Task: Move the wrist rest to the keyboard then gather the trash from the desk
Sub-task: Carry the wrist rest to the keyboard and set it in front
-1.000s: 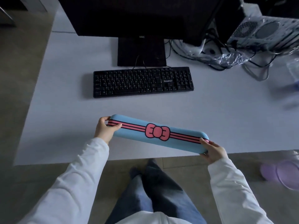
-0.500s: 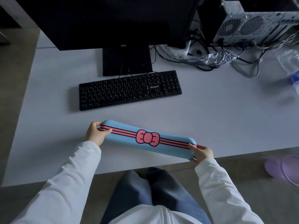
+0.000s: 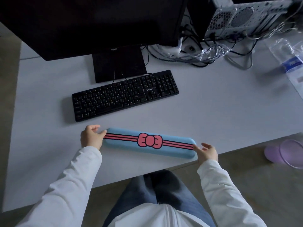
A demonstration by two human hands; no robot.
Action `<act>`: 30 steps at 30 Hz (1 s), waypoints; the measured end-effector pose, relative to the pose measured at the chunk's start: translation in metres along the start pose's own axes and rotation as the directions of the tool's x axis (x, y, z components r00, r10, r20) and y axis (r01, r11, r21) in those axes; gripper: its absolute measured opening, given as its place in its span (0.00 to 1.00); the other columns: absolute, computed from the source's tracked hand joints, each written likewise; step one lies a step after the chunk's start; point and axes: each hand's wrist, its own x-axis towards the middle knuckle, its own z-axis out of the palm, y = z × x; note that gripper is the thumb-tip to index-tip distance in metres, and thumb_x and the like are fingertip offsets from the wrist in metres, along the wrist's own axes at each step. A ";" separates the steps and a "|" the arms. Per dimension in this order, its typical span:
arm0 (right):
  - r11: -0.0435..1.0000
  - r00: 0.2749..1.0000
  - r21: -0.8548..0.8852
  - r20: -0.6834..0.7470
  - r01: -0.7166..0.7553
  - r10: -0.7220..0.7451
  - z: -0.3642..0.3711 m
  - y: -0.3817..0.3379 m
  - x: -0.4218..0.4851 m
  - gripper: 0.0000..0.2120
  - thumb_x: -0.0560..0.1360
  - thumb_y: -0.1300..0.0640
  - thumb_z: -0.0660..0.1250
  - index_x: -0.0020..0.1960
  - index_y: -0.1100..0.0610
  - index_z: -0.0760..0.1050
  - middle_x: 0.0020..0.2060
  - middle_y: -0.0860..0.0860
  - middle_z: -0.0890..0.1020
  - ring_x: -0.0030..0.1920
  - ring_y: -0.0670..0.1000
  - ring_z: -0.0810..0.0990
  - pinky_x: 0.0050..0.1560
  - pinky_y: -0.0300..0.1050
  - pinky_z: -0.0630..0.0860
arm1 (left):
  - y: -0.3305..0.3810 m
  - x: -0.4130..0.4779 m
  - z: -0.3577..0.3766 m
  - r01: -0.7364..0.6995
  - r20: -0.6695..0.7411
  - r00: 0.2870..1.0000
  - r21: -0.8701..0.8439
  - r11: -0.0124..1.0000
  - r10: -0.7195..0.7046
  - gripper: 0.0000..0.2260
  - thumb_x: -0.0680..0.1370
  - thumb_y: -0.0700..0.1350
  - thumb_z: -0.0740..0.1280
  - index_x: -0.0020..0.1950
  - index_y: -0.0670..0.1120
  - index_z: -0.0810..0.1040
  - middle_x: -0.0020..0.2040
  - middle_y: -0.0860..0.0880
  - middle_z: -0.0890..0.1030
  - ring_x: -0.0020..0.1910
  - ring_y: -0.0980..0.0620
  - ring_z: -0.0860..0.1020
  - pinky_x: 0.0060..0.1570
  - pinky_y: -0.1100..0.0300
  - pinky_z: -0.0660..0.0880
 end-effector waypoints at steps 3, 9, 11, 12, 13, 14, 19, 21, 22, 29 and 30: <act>1.000 1.000 -0.002 -0.023 -0.005 0.005 -0.003 -0.003 -0.003 0.25 0.69 0.54 0.71 0.63 0.62 0.71 0.63 0.61 0.76 0.62 0.61 0.76 0.65 0.52 0.70 | 0.000 0.002 -0.004 -0.008 0.028 1.000 -0.026 1.000 0.008 0.16 0.72 0.41 0.69 0.58 0.39 0.75 0.61 0.39 0.79 0.59 0.42 0.76 0.59 0.54 0.69; 0.999 0.999 -0.011 -0.032 -0.034 0.034 0.001 -0.004 -0.008 0.26 0.69 0.53 0.71 0.64 0.62 0.70 0.62 0.60 0.77 0.60 0.62 0.77 0.64 0.54 0.71 | -0.008 0.003 -0.006 0.062 0.143 0.988 -0.025 0.998 -0.058 0.22 0.72 0.47 0.69 0.63 0.40 0.71 0.64 0.40 0.77 0.63 0.41 0.74 0.60 0.54 0.68; 0.999 0.998 -0.012 -0.029 -0.049 0.048 0.004 -0.004 -0.008 0.27 0.68 0.53 0.71 0.64 0.62 0.70 0.63 0.59 0.77 0.59 0.62 0.77 0.64 0.55 0.72 | -0.010 0.001 -0.004 0.072 0.187 0.980 -0.005 0.997 -0.070 0.24 0.72 0.48 0.69 0.65 0.40 0.70 0.64 0.40 0.76 0.63 0.41 0.74 0.59 0.54 0.68; 0.998 0.998 -0.013 -0.028 -0.058 0.058 0.005 -0.004 -0.007 0.28 0.68 0.52 0.71 0.64 0.62 0.70 0.63 0.59 0.76 0.60 0.62 0.77 0.64 0.56 0.72 | -0.010 0.000 -0.003 0.075 0.206 0.976 -0.006 0.997 -0.072 0.24 0.72 0.47 0.69 0.65 0.39 0.70 0.64 0.39 0.76 0.63 0.41 0.74 0.59 0.55 0.68; 0.998 0.997 -0.013 -0.027 -0.067 0.066 0.006 -0.004 -0.006 0.28 0.68 0.52 0.71 0.64 0.62 0.70 0.63 0.60 0.76 0.61 0.62 0.76 0.63 0.56 0.72 | -0.010 -0.001 -0.001 0.077 0.217 0.973 -0.015 0.997 -0.072 0.24 0.72 0.46 0.69 0.65 0.39 0.70 0.64 0.39 0.76 0.63 0.41 0.74 0.59 0.55 0.67; 0.997 0.997 -0.020 -0.025 -0.078 0.077 0.008 -0.004 -0.005 0.29 0.67 0.52 0.72 0.64 0.61 0.70 0.63 0.60 0.76 0.61 0.62 0.76 0.63 0.57 0.73 | -0.011 -0.002 0.001 0.080 0.224 0.972 -0.024 0.996 -0.073 0.24 0.72 0.45 0.69 0.65 0.38 0.70 0.63 0.38 0.77 0.63 0.42 0.74 0.60 0.56 0.67; 0.989 0.994 -0.106 -0.005 -0.106 0.106 0.019 -0.004 0.000 0.30 0.65 0.49 0.72 0.63 0.60 0.72 0.59 0.60 0.78 0.60 0.62 0.76 0.60 0.57 0.75 | -0.012 0.000 0.008 0.087 0.240 0.968 -0.021 0.996 -0.080 0.25 0.70 0.45 0.71 0.64 0.37 0.71 0.64 0.39 0.77 0.63 0.42 0.75 0.63 0.54 0.68; 0.986 0.994 -0.133 0.011 -0.103 0.105 0.019 -0.007 0.001 0.29 0.65 0.48 0.72 0.62 0.60 0.75 0.53 0.58 0.80 0.58 0.62 0.77 0.60 0.57 0.75 | -0.013 0.004 0.007 0.101 0.275 0.957 -0.029 0.994 -0.089 0.26 0.70 0.45 0.72 0.65 0.37 0.70 0.63 0.40 0.77 0.63 0.43 0.75 0.63 0.54 0.68; 0.986 0.994 -0.132 0.020 -0.105 0.108 0.017 -0.010 -0.001 0.27 0.65 0.49 0.73 0.61 0.61 0.76 0.50 0.57 0.78 0.57 0.62 0.77 0.61 0.56 0.75 | -0.014 0.005 0.006 0.115 0.296 0.950 -0.032 0.993 -0.100 0.26 0.70 0.44 0.72 0.65 0.37 0.70 0.62 0.41 0.77 0.62 0.43 0.75 0.62 0.54 0.68; 0.991 0.976 0.046 0.185 -0.126 0.115 0.004 -0.028 -0.008 0.24 0.69 0.66 0.70 0.64 0.63 0.70 0.50 0.57 0.73 0.51 0.53 0.71 0.50 0.50 0.76 | -0.026 0.008 -0.002 0.177 0.340 0.932 -0.117 0.977 -0.128 0.19 0.68 0.39 0.73 0.55 0.42 0.70 0.53 0.43 0.76 0.52 0.46 0.74 0.58 0.52 0.70; 0.992 0.974 0.049 0.198 -0.119 0.107 0.003 -0.033 -0.008 0.24 0.69 0.66 0.69 0.64 0.62 0.69 0.50 0.58 0.72 0.51 0.54 0.71 0.48 0.50 0.75 | -0.028 0.007 -0.002 0.178 0.339 0.932 -0.116 0.977 -0.129 0.18 0.68 0.39 0.73 0.53 0.43 0.69 0.52 0.44 0.75 0.52 0.45 0.74 0.57 0.52 0.70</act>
